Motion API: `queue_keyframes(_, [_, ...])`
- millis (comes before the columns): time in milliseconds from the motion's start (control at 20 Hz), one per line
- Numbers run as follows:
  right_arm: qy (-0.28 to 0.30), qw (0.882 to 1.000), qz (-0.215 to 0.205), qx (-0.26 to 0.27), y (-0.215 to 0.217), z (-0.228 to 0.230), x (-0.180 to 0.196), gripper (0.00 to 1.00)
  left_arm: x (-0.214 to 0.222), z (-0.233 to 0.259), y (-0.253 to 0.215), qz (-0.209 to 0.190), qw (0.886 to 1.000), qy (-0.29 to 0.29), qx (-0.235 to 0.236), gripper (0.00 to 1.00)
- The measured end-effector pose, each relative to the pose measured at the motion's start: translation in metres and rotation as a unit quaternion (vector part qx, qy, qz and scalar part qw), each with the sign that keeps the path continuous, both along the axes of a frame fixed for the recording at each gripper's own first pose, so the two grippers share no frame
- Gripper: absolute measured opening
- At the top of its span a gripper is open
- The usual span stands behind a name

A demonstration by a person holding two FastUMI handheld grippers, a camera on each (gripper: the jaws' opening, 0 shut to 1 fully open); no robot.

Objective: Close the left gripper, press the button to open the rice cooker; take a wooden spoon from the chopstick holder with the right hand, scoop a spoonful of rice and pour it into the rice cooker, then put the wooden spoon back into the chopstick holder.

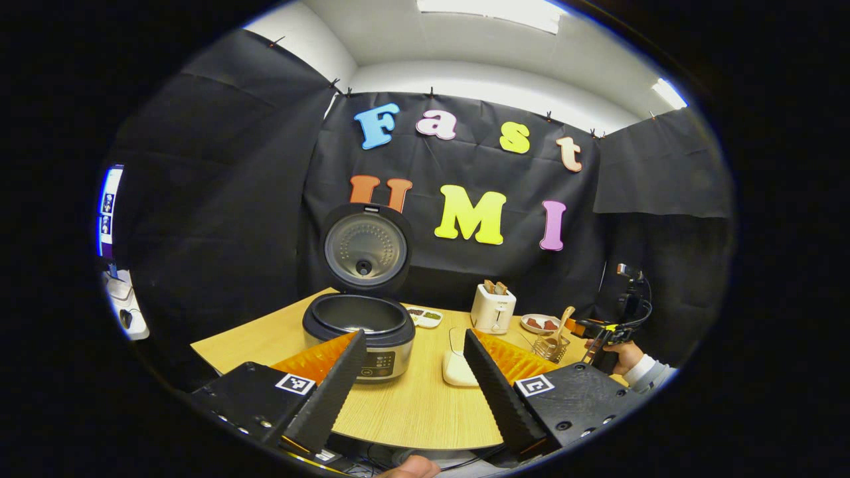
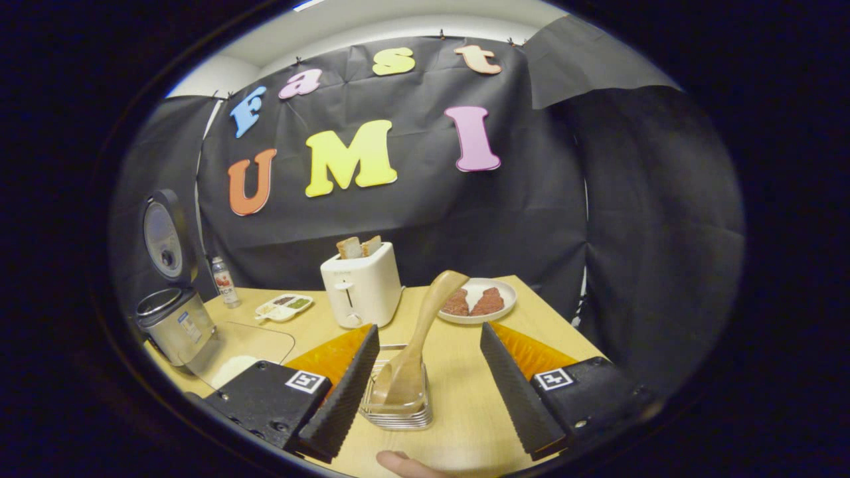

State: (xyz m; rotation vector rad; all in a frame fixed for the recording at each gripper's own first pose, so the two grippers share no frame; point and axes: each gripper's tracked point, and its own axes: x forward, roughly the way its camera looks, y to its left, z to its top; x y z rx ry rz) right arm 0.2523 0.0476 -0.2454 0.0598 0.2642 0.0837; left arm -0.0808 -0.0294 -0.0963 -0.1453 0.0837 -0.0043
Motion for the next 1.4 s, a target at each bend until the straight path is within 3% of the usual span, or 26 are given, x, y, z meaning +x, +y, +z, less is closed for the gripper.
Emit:
queue_keyframes(100, [0.024,0.999,0.004,0.03,0.006,-0.011,0.013,0.95,0.001,-0.001,0.001,0.001,1.0,0.002,0.01,0.94])
queue_keyframes(150, [0.023,0.999,0.004,0.043,0.008,-0.008,0.02,0.87,0.002,-0.001,-0.001,-0.002,1.0,0.001,0.012,0.94])
queue_keyframes(200, [0.023,0.999,-0.006,0.043,0.004,-0.009,0.029,0.92,0.003,0.0,-0.005,-0.008,1.0,-0.002,0.012,0.95])
queue_keyframes(300, [0.026,0.999,-0.003,0.048,0.002,-0.01,0.041,0.87,0.007,0.003,-0.017,-0.031,0.999,-0.009,0.005,0.94])
queue_keyframes(450, [0.058,0.996,0.019,0.065,0.012,-0.021,0.052,0.63,0.014,-0.013,-0.024,-0.048,0.999,0.009,0.01,0.95])
queue_keyframes(500, [0.06,0.995,0.034,0.077,0.019,-0.02,0.054,0.65,0.016,-0.014,-0.024,-0.048,0.999,0.012,0.02,0.95])
queue_keyframes(550, [0.061,0.994,0.034,0.085,0.02,-0.02,0.056,0.62,0.016,-0.016,-0.024,-0.05,0.998,0.013,0.03,0.94])
queue_keyframes(600, [0.068,0.994,0.014,0.086,0.014,-0.024,0.061,0.52,0.017,-0.02,-0.028,-0.055,0.998,0.017,0.037,0.94])
queue_keyframes(650, [0.075,0.993,0.008,0.093,0.011,-0.031,0.064,0.34,0.017,-0.024,-0.032,-0.064,0.997,0.023,0.041,0.94])
queue_keyframes(750, [0.084,0.99,0.041,0.104,0.031,-0.034,0.061,0.2,0.018,-0.028,-0.032,-0.072,0.996,0.03,0.033,0.94])
queue_keyframes(1000, [0.06,0.994,0.051,0.07,0.025,-0.009,0.043,0.12,0.007,-0.03,-0.014,-0.056,0.998,0.04,0.015,0.94])
queue_keyframes(1400, [-0.036,0.998,0.049,0.006,0.042,0.083,0.01,0.12,-0.017,-0.006,-0.005,-0.049,0.998,-0.001,0.025,0.94])
